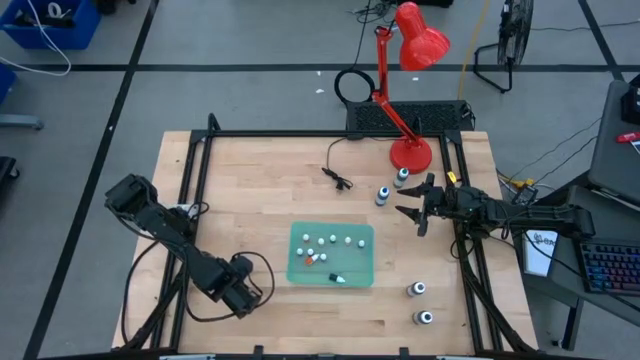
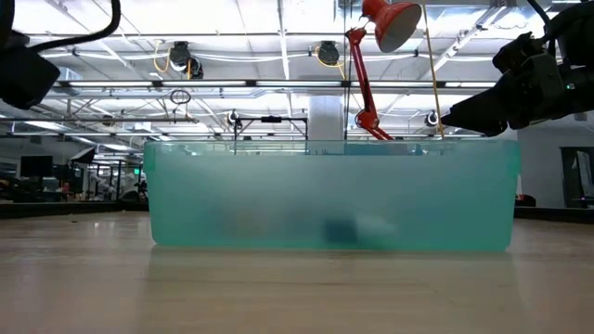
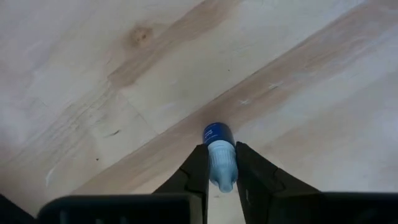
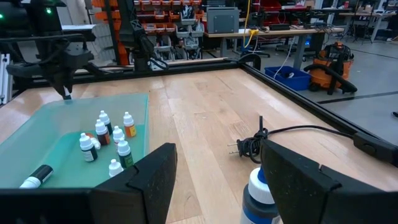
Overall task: Pick & Place food coloring
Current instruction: Put the small blue food coloring bottle into the light blue bin
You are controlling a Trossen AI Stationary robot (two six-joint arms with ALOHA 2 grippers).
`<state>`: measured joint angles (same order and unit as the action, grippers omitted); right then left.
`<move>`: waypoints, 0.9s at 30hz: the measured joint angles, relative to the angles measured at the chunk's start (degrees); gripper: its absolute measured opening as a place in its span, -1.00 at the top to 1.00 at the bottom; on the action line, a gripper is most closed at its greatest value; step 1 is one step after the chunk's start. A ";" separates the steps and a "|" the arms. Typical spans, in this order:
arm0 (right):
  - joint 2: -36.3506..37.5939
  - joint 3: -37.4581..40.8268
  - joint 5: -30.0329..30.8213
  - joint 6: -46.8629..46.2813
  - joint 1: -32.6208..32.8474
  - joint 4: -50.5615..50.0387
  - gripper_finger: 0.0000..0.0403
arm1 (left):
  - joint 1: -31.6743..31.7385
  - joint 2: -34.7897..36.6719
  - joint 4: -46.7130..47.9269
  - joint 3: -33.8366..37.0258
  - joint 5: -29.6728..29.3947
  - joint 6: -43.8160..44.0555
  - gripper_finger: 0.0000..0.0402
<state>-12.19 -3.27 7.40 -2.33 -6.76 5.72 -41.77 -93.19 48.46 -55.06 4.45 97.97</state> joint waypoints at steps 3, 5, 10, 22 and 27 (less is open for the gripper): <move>0.01 0.01 0.00 0.01 0.00 0.02 -0.10 | 1.11 0.00 1.44 -2.86 -2.36 -3.07 0.73; 0.00 0.01 0.00 0.00 0.00 0.02 -0.10 | 2.57 0.00 3.87 -6.05 -5.46 -7.25 0.73; 0.02 0.00 0.00 0.00 0.00 0.02 -0.10 | 7.20 0.00 9.19 -17.09 -18.37 -23.59 0.73; 0.02 0.01 0.00 0.02 0.00 0.02 -0.10 | 23.69 -1.33 -12.47 -31.92 -19.29 -75.53 0.73; 0.00 0.02 0.00 0.00 0.00 0.02 -0.10 | 31.30 -7.14 -10.44 -37.20 -10.47 -81.07 0.73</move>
<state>-12.18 -3.25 7.40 -2.33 -6.76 5.74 -10.47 -100.33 38.03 -92.26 -6.02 16.90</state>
